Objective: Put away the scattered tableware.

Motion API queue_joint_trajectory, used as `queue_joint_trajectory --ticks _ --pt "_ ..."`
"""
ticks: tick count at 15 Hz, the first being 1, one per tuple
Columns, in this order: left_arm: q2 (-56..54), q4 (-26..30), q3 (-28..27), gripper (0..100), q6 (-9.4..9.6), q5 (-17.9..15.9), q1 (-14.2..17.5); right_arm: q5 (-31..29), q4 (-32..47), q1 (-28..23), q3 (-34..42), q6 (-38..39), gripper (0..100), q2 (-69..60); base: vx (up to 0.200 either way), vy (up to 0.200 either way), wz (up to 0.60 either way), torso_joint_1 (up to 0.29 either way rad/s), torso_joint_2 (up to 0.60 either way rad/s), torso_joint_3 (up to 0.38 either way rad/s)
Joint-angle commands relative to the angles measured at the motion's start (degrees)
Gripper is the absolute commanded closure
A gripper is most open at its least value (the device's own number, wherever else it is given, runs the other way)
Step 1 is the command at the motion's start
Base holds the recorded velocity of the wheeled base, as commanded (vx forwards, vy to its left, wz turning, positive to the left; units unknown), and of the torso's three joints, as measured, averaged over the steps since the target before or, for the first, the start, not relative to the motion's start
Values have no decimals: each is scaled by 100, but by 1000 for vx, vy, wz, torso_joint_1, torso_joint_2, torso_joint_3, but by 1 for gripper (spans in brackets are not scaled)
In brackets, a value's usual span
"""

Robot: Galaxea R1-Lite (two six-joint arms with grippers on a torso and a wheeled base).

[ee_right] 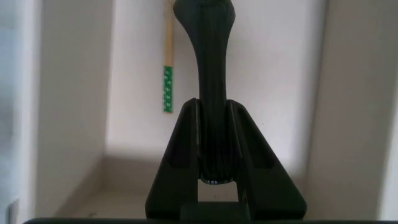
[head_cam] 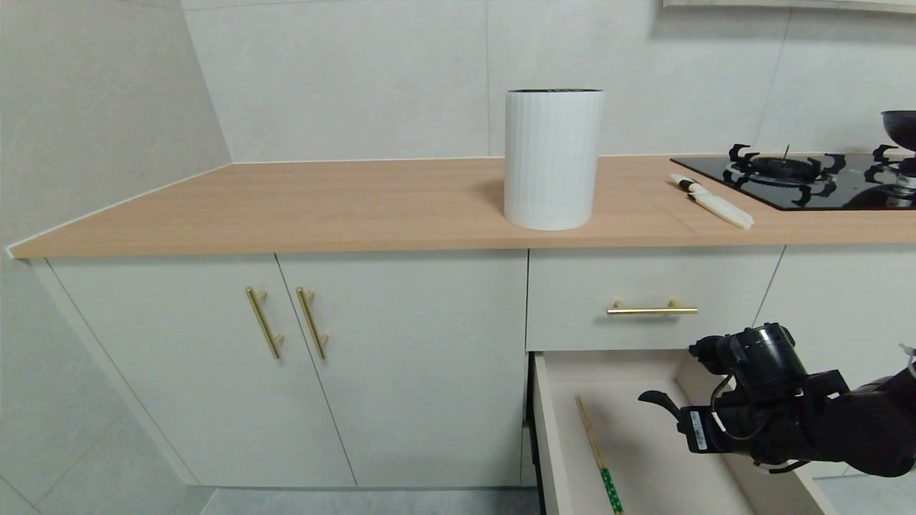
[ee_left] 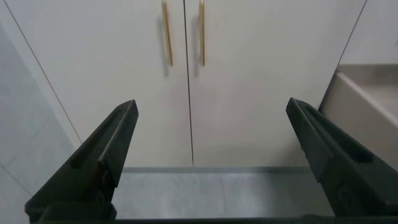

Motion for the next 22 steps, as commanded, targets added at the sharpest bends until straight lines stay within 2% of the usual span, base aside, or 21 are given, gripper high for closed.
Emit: queue_joint_trajectory --ticks 1,4,10,12,15,17,22 --pt "2 -1 0 0 -1 4 0 0 -8 2 0 -1 100 39 0 0 0 -115 452 320" --pt "2 -1 0 0 -1 4 0 0 -8 2 -9 -1 100 39 0 0 0 -77 393 300" --pt "2 -1 0 0 -1 4 0 -79 -148 2 -26 -1 100 162 0 0 0 -15 53 32" --pt "2 -1 0 0 -1 4 0 -202 -553 2 18 8 100 452 0 0 0 0 0 0" --pt "2 -1 0 0 -1 4 0 -281 -1616 -7 70 43 100 1269 0 0 0 0 0 0" --pt "2 -1 0 0 -1 4 0 -369 -1977 -24 70 26 100 1788 0 0 0 0 0 0" --pt "2 -1 0 0 -1 4 0 -492 -2012 -16 -246 8 100 2614 0 0 0 0 0 0"
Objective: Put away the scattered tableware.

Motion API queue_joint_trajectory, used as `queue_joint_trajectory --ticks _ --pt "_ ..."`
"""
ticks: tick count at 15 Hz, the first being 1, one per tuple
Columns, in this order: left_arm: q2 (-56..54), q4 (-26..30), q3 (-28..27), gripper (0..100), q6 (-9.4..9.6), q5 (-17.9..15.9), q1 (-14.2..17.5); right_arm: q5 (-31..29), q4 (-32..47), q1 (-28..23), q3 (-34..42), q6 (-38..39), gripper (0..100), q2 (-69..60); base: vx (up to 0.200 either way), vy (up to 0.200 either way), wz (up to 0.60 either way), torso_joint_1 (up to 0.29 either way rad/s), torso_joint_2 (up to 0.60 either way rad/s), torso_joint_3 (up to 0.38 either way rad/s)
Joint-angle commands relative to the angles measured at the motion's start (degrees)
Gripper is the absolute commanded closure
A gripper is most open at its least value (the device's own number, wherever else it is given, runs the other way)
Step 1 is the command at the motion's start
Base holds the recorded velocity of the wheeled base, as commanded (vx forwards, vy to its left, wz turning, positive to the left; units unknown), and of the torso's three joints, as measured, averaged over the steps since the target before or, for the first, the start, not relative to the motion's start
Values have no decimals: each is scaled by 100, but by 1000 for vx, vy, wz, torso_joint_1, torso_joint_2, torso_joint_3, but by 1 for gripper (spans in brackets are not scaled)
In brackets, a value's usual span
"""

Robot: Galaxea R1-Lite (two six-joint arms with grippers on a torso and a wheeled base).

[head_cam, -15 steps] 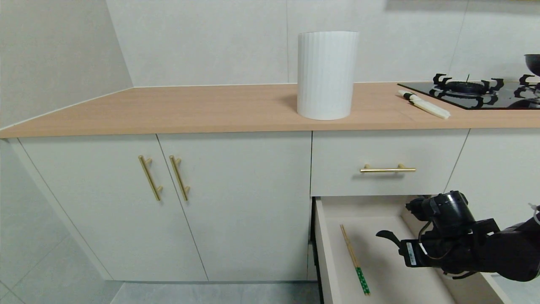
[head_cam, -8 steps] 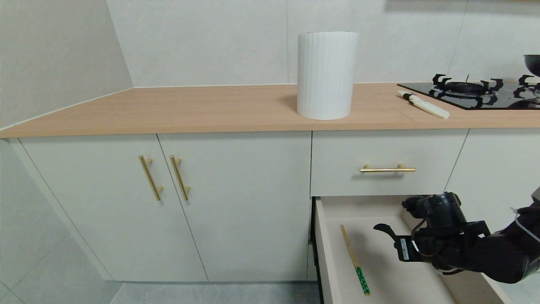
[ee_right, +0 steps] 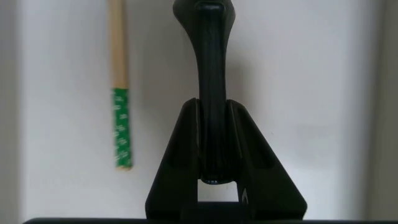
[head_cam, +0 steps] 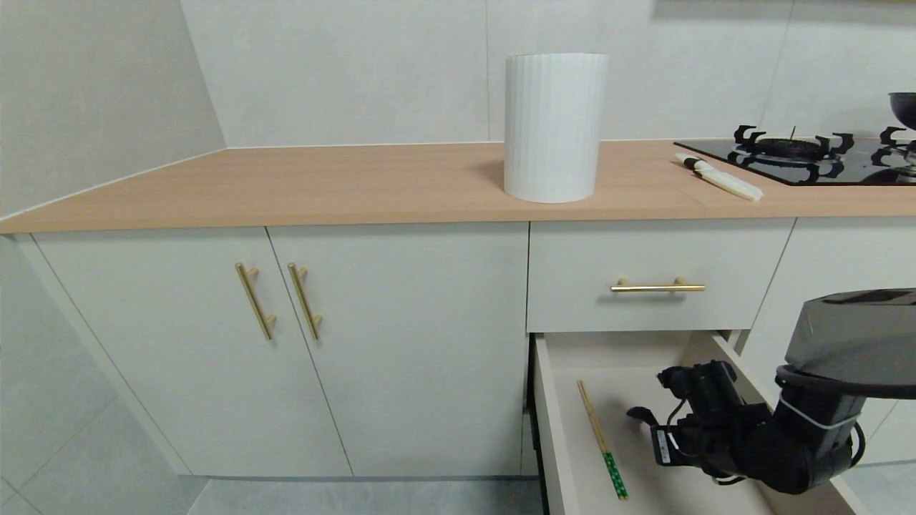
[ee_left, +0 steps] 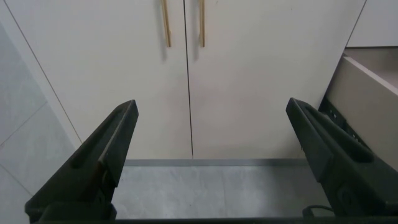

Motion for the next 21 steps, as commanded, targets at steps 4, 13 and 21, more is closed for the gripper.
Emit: queue_joint_trajectory --ticks 4,13,21 --pt "2 -1 0 0 -1 2 0 -190 -9 6 -174 -3 100 585 0 0 0 0 0 0" --pt "2 -1 0 0 -1 2 0 -313 -9 6 -200 24 100 568 0 0 0 0 0 0" --pt "2 -1 0 0 -1 2 0 -392 -18 6 -183 32 0 506 0 0 0 0 0 0"
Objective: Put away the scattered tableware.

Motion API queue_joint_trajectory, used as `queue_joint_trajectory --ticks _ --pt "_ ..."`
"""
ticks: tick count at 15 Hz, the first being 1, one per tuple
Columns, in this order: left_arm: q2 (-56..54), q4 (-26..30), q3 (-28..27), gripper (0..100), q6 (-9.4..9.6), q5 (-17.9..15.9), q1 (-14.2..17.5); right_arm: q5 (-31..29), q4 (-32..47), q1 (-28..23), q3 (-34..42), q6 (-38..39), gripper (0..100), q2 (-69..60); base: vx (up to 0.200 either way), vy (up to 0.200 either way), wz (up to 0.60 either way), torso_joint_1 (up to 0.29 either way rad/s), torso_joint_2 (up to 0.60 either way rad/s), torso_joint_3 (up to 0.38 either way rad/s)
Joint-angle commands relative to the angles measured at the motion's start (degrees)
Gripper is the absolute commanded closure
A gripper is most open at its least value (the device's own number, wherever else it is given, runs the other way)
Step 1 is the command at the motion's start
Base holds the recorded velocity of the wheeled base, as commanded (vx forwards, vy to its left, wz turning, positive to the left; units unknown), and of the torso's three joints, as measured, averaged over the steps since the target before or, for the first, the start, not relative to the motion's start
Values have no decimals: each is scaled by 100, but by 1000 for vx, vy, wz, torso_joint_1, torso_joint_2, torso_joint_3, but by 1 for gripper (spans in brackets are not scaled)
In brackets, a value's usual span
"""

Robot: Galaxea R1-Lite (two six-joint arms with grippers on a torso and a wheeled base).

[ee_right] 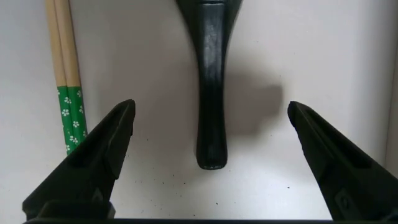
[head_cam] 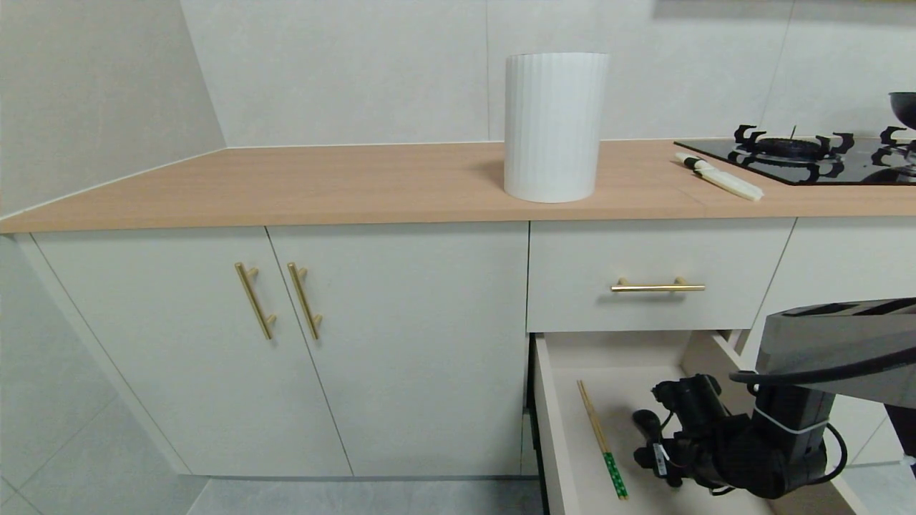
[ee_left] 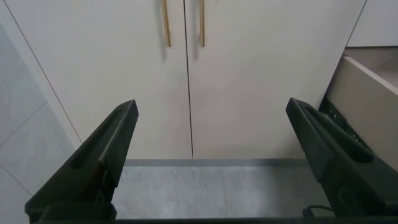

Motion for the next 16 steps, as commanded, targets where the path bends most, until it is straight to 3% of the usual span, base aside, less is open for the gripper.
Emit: queue_joint_trajectory --ticks 1,5,16 --pt "2 -1 0 0 -1 2 0 -3 0 1 27 0 0 -95 0 0 0 0 0 0" --pt "2 -1 0 0 -1 2 0 58 140 19 440 -27 0 -1387 0 0 0 0 0 0" --pt "2 -1 0 0 16 2 0 524 3348 898 326 -141 0 -4753 0 0 0 0 0 0"
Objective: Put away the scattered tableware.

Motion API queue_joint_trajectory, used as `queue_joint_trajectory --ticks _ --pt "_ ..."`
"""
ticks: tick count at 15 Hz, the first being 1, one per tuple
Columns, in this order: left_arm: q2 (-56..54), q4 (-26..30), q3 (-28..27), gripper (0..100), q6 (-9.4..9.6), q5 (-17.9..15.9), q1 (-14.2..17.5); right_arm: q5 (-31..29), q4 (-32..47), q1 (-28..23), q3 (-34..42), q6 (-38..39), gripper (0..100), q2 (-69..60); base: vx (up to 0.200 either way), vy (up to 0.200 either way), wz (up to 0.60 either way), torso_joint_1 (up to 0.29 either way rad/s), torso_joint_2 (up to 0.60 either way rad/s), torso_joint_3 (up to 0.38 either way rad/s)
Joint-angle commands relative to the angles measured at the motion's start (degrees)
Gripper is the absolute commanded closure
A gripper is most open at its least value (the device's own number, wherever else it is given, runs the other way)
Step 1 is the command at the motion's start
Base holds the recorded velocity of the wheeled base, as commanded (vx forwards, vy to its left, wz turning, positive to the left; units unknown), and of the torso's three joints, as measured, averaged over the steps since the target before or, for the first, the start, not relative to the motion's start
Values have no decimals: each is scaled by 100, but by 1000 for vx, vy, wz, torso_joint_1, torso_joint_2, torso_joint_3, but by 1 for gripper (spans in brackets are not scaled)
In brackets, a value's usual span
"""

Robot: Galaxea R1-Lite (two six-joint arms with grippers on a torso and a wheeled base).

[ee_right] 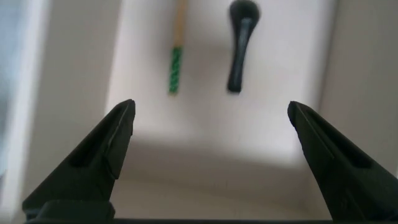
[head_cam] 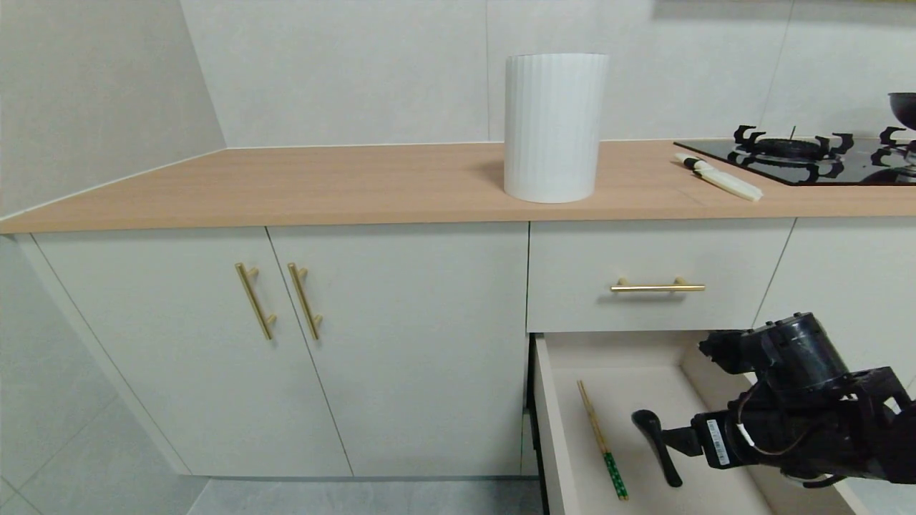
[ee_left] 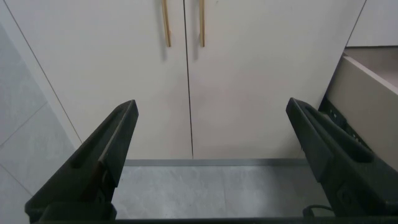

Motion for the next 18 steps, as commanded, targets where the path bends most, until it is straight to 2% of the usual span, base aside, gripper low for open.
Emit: queue_joint_trajectory --ticks 1,7,11,14,16,18 --pt "2 -1 2 0 -2 2 0 13 234 232 -66 -71 0 -705 0 0 0 0 0 0" --pt "2 -1 2 0 -2 2 0 128 673 250 -22 -379 0 -924 -200 0 0 4 2 2" --pt "2 -1 2 0 -2 2 0 576 1306 302 -4 -739 0 -1003 0 0 0 0 0 0" --pt "2 -1 2 0 -2 2 0 1358 2176 320 39 -1521 0 -1153 0 0 0 0 0 0" --pt "2 -1 2 0 -2 2 0 1569 2589 320 83 -2101 0 -1109 0 0 0 0 0 0" --pt "2 -1 2 0 -2 2 0 1578 2721 320 92 -2242 0 -986 0 0 0 0 0 0"
